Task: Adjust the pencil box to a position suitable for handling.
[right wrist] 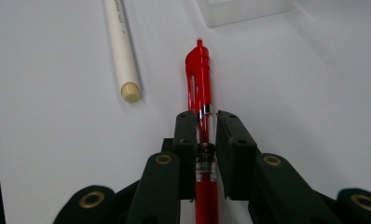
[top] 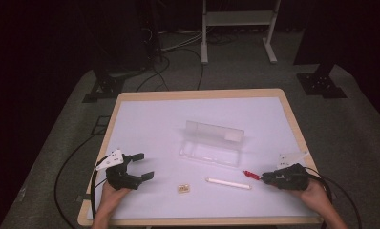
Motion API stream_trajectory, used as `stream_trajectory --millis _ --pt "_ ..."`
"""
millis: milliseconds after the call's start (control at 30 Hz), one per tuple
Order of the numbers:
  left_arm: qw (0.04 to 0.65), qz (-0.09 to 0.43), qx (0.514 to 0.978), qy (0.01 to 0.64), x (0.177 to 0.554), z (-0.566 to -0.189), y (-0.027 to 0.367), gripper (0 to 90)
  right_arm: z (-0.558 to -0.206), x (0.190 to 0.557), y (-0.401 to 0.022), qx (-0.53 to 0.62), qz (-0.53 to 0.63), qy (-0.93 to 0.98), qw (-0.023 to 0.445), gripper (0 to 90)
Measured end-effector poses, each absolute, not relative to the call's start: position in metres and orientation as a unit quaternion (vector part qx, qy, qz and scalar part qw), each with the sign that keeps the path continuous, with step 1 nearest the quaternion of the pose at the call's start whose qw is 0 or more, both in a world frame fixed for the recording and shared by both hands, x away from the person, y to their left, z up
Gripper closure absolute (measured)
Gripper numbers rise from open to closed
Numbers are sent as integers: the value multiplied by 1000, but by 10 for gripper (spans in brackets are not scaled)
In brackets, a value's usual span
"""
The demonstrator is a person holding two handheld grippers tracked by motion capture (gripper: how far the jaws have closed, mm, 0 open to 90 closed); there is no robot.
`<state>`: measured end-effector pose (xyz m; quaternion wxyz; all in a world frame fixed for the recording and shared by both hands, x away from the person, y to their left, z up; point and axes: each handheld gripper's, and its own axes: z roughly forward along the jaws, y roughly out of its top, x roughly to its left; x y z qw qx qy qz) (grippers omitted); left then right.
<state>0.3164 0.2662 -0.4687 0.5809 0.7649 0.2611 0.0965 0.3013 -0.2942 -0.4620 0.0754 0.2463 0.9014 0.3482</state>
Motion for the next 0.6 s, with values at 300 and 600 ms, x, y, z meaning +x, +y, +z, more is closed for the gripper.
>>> stream_trajectory --millis 300,600 --pt "583 96 763 262 316 -469 266 75 -464 300 -294 245 343 903 81 786" --pt "584 96 762 263 316 -469 266 74 -459 300 -295 253 351 898 77 791"
